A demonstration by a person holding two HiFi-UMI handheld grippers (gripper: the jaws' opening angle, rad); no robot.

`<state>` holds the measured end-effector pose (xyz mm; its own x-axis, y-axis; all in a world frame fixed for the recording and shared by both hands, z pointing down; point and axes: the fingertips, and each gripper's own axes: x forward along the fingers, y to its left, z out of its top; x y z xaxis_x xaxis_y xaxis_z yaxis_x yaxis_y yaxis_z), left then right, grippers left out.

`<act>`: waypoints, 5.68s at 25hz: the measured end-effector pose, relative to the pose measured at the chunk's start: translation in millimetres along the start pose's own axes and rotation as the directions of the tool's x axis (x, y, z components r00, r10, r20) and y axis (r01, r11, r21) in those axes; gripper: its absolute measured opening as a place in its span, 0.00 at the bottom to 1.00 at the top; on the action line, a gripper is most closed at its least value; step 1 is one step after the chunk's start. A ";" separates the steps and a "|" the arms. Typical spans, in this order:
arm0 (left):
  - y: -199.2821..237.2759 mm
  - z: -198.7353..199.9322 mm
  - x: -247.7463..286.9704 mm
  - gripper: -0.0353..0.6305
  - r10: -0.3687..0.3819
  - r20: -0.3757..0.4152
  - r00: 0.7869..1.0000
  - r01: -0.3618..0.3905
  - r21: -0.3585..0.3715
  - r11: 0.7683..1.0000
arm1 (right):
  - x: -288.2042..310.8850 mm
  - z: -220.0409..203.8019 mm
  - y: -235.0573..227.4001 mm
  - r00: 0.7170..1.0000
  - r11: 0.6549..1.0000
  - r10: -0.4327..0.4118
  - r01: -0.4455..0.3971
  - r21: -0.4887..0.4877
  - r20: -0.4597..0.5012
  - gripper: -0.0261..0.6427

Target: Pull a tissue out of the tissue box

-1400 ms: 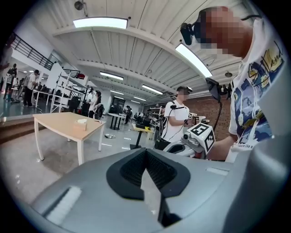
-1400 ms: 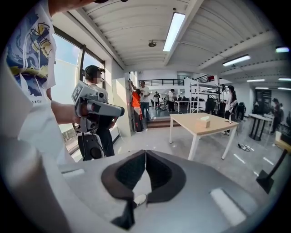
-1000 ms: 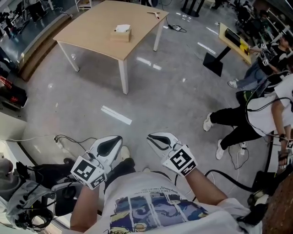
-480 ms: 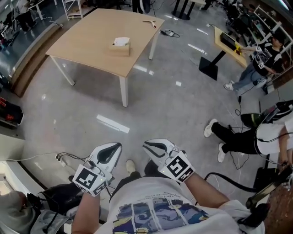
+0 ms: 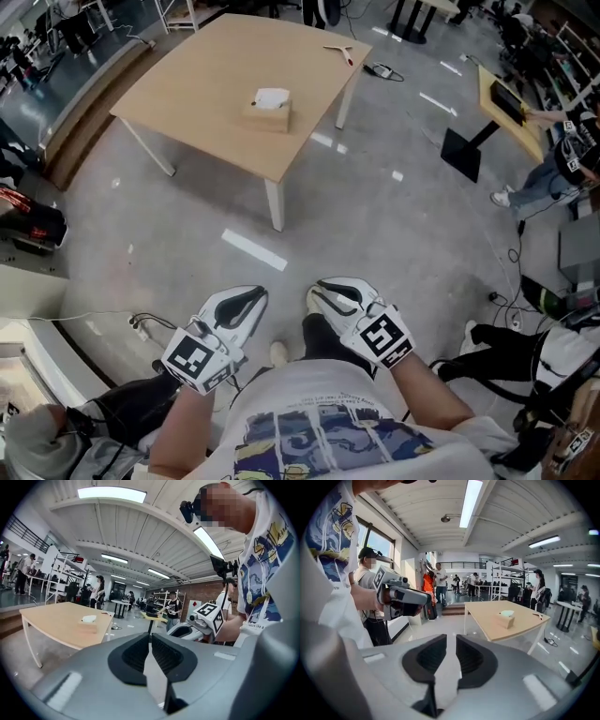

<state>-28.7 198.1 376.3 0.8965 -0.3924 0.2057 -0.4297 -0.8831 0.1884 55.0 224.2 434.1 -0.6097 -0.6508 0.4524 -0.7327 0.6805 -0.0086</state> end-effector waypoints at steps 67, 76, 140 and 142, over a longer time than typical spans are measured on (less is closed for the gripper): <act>369.5 108.0 210.8 0.15 0.151 -0.033 0.988 -0.153 -0.048 0.987 | 363.5 63.4 -487.4 0.988 0.996 0.014 0.000 0.089 -0.156 0.22; 377.4 109.0 215.3 0.15 0.256 -0.041 0.966 -0.259 -0.064 0.964 | 399.1 45.8 -505.5 0.977 0.985 0.113 -0.087 0.149 -0.181 0.22; 372.0 102.2 157.8 0.15 0.197 -0.007 0.980 -0.197 -0.060 0.978 | 372.0 110.3 -454.5 0.987 0.993 0.110 -0.103 0.064 -0.115 0.04; 372.0 100.4 150.7 0.15 0.195 -0.003 0.981 -0.195 -0.063 0.979 | 370.7 115.1 -451.0 0.989 0.994 0.100 -0.094 0.058 -0.110 0.04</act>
<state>-42.5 -215.3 380.9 0.7950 -0.5564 0.2416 -0.6022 -0.7716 0.2047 124.7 -362.7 503.1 -0.6426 -0.5387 0.5449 -0.6887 0.7177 -0.1027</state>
